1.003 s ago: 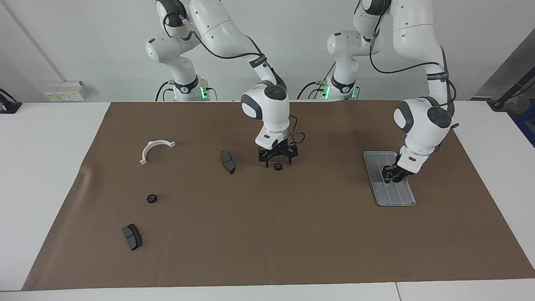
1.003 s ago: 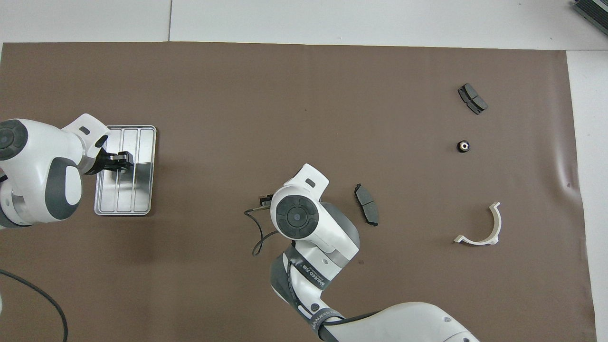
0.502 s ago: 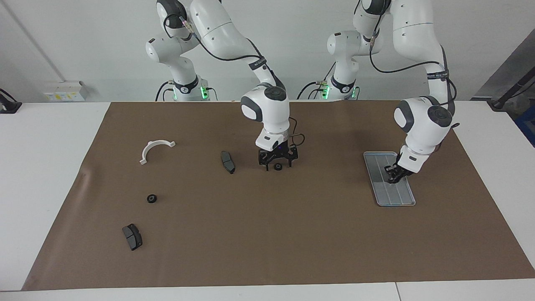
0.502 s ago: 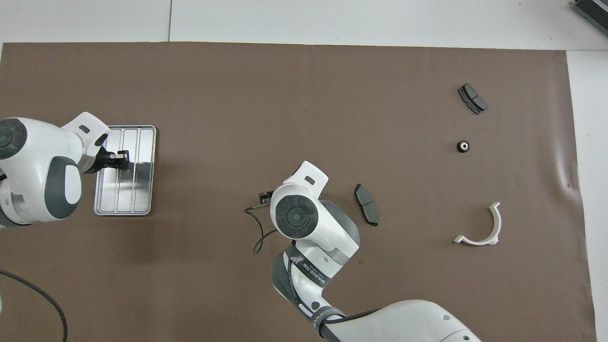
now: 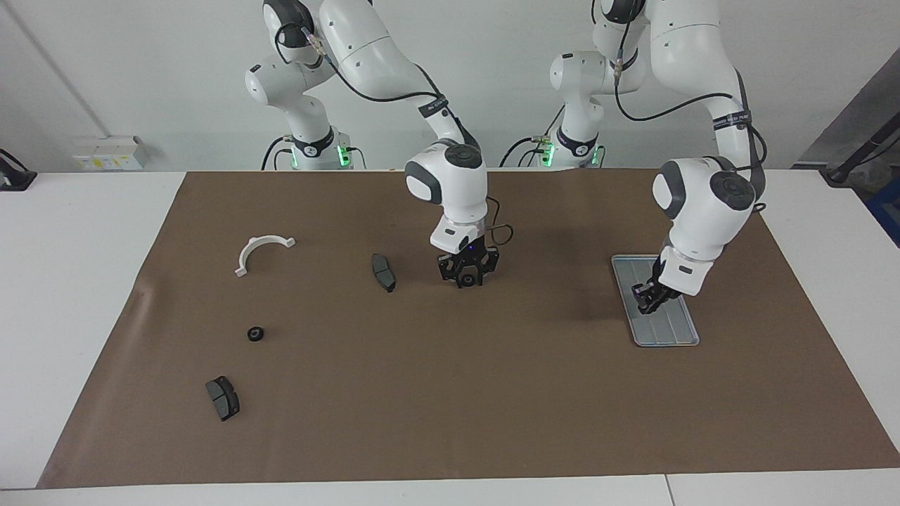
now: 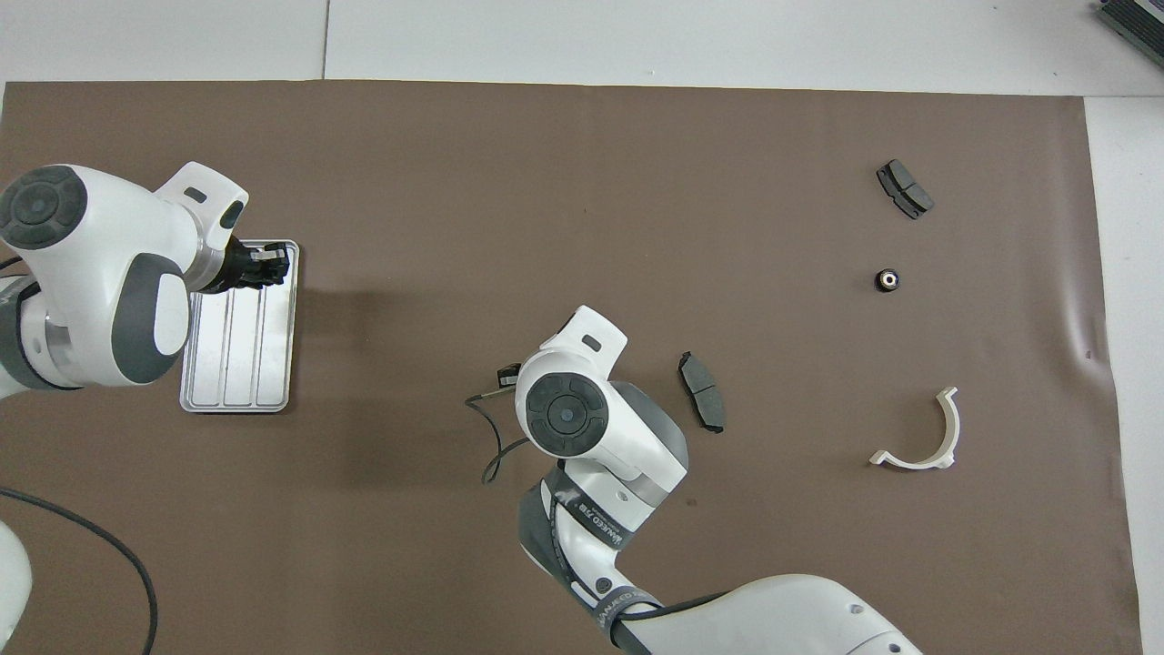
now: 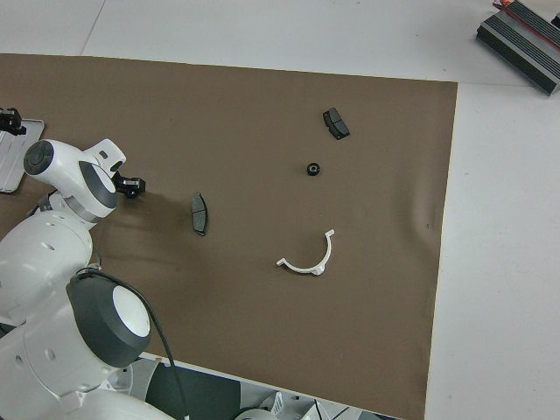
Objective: Place bearing gear from tray to pile
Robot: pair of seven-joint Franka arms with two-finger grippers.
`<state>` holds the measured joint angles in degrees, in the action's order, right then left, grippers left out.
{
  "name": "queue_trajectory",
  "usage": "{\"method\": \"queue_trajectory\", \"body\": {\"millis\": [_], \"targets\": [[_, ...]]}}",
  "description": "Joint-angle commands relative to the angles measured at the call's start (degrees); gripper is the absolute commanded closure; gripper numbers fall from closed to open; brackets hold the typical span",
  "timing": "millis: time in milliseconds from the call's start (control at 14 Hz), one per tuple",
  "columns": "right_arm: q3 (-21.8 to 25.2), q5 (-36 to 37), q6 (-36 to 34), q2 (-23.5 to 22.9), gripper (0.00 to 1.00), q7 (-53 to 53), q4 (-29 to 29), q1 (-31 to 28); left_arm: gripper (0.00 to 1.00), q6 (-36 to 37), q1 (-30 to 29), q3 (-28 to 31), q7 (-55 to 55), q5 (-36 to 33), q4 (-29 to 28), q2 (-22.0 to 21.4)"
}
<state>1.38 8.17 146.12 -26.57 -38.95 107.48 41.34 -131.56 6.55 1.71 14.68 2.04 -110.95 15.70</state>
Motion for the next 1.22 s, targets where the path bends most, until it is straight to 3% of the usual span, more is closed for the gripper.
{"method": "queue_trajectory", "body": {"millis": [0,215,502,788,1147], "targets": [[-0.32,0.79,0.83,-1.03,1.0,-0.95,-0.16,-1.17,0.94,1.3,2.4,0.66,4.11,0.78,1.44,0.74],[-0.23,0.27,-1.62,-0.24,1.0,-1.12,-1.39,-2.04,0.93,1.3,7.31,0.75,12.18,0.78,1.79,0.65],[-0.14,0.44,-11.36,9.41,1.0,1.93,-1.13,-9.41,0.93,1.48,17.24,0.75,22.99,0.78,2.58,0.74],[-0.14,0.27,-17.71,13.56,1.0,17.29,-0.43,-21.0,0.93,2.18,28.14,0.84,30.39,0.78,3.02,1.09],[-0.23,-2.18,-16.05,14.44,1.0,34.01,6.42,-33.31,0.9,-0.45,35.89,0.75,33.22,0.69,3.02,4.16]]}}
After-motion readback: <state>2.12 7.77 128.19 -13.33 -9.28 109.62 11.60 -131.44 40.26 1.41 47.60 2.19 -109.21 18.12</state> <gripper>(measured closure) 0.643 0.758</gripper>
